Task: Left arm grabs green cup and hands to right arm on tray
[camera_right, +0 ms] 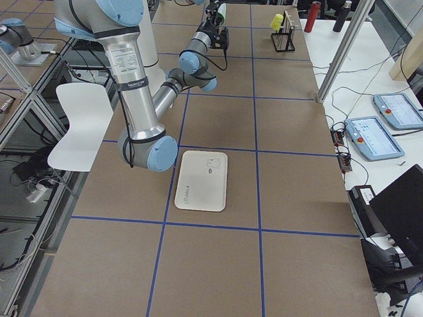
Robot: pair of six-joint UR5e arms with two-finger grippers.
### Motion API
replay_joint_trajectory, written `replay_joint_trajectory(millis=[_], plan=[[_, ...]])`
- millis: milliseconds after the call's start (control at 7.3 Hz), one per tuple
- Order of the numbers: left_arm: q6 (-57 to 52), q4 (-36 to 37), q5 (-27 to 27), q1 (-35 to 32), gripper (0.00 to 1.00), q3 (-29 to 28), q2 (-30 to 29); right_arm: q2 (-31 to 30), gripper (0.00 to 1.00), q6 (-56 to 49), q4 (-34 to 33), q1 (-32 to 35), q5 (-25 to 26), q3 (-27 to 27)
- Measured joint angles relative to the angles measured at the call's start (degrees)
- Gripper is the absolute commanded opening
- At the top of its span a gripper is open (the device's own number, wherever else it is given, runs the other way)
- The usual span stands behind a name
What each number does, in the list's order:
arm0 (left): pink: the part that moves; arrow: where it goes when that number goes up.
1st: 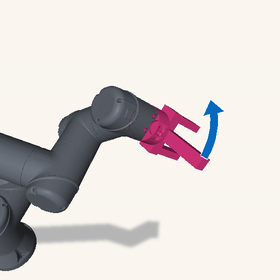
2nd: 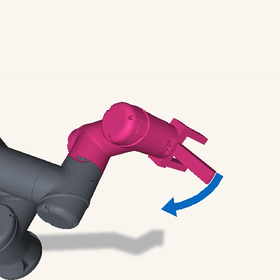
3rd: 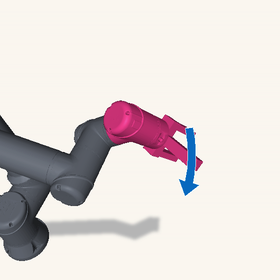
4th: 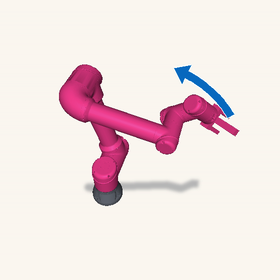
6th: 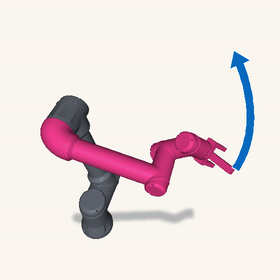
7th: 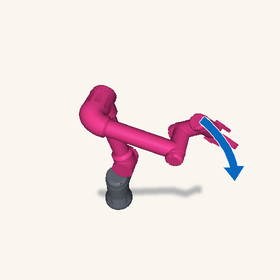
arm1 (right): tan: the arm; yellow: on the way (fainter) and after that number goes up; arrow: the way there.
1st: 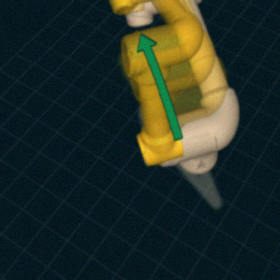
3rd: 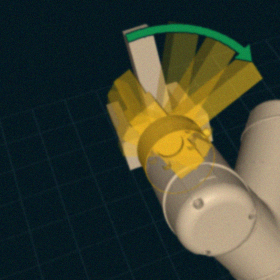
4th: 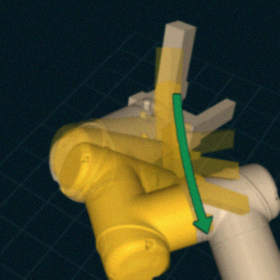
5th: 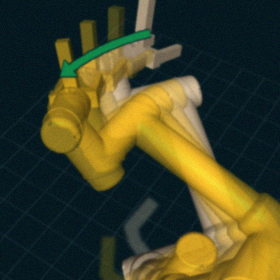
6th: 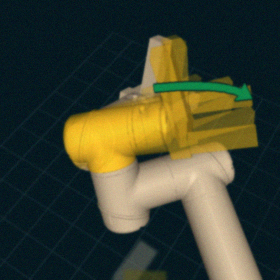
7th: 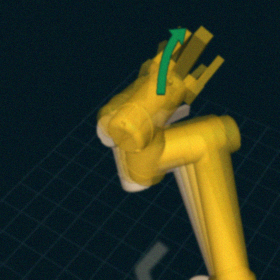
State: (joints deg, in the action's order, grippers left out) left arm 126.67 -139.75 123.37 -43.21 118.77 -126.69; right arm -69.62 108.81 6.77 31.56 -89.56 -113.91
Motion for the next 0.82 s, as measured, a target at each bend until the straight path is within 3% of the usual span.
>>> replay_joint_trajectory(millis=[274,548,822], plan=[[-0.04,-0.15,0.03,0.0,0.13,0.0,0.08,0.01,0.61,0.0,0.0,0.0,0.0,0.03],[-0.12,-0.17,0.03,0.16,0.13,-0.17,0.04,0.01,0.5,-0.06,0.0,0.0,0.0,0.04],[-0.2,-0.17,0.03,0.4,0.13,-0.33,-0.09,0.01,0.45,-0.23,-0.06,-0.01,0.02,0.09]])
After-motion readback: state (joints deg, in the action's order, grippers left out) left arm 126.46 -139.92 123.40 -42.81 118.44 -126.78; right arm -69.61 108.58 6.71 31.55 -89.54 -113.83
